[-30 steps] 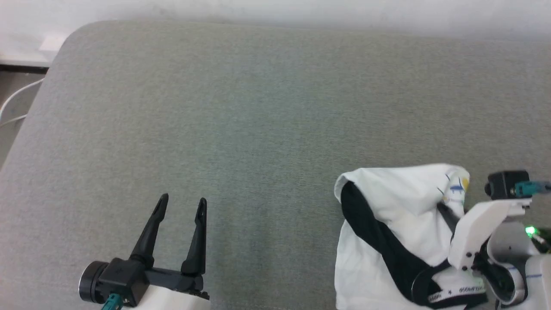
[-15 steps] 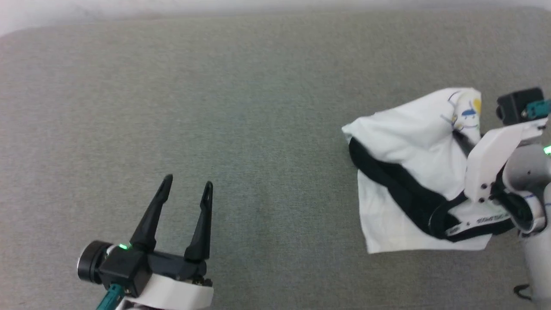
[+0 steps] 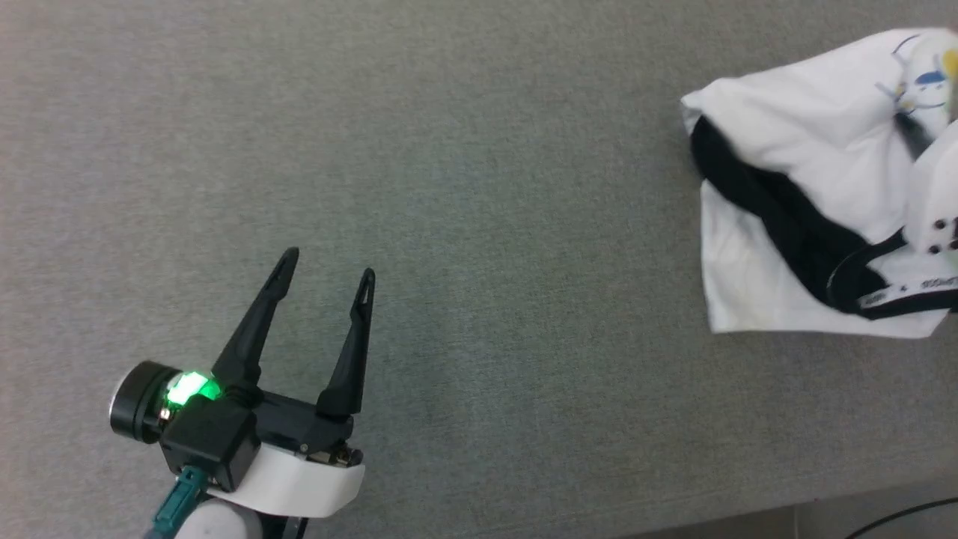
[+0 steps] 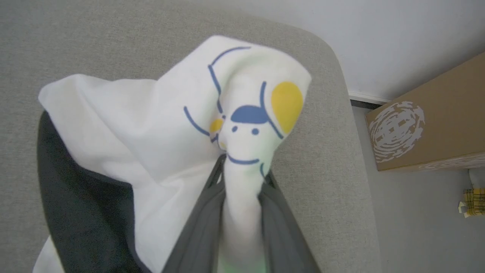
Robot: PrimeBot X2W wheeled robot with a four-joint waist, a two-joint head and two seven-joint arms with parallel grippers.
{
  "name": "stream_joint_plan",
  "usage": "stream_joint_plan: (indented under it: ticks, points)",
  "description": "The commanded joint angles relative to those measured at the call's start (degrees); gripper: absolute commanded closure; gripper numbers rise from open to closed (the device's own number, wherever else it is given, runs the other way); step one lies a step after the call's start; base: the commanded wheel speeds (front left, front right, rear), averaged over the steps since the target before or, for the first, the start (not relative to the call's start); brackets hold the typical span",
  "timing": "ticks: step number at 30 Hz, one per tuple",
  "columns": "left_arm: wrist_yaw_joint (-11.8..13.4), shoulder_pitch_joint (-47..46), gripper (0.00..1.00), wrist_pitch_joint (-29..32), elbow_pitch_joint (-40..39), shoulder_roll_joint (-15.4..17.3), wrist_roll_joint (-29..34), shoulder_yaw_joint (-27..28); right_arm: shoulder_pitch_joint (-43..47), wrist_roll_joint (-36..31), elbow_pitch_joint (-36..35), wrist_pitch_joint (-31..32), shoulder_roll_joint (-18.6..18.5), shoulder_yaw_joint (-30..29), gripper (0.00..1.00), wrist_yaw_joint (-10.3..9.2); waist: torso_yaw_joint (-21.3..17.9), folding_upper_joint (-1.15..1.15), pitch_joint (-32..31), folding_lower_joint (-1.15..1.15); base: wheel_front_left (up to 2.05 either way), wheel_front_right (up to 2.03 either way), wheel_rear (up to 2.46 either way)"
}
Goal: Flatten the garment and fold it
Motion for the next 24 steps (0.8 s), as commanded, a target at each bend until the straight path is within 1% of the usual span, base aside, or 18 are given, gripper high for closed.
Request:
stream_joint_plan:
  ticks: [1, 7, 19, 24]
  points:
    - [-0.3, -0.9, 0.00, 0.1, -0.4, 0.4, 0.3, 0.0, -1.2, -0.4, 0.3, -0.5, -0.7, -0.1, 1.00, -0.05, -2.7, 0.00, 3.0, -0.01, 0.00, 0.00, 0.00]
    - [-0.2, -1.8, 0.00, 1.0, -2.4, 1.6, 0.6, 0.2, -4.2, -1.4, 2.7, -2.8, -4.3, -1.3, 1.00, -0.05, -3.9, 0.00, 6.1, -0.01, 0.00, 0.00, 0.00]
    - [-0.3, -3.3, 0.00, 3.9, -6.1, 4.5, 1.2, -0.3, -7.8, -5.7, 8.8, -8.4, -7.9, -1.7, 1.00, -0.05, -6.7, 0.00, 11.4, -0.01, 0.00, 0.00, 0.00]
    - [-0.3, -3.7, 0.00, 4.9, -7.5, 5.5, 1.6, -0.5, -9.8, -6.8, 12.7, -11.5, -7.9, -2.4, 1.00, -0.05, -7.0, 0.00, 13.6, -0.01, 0.00, 0.00, 0.00]
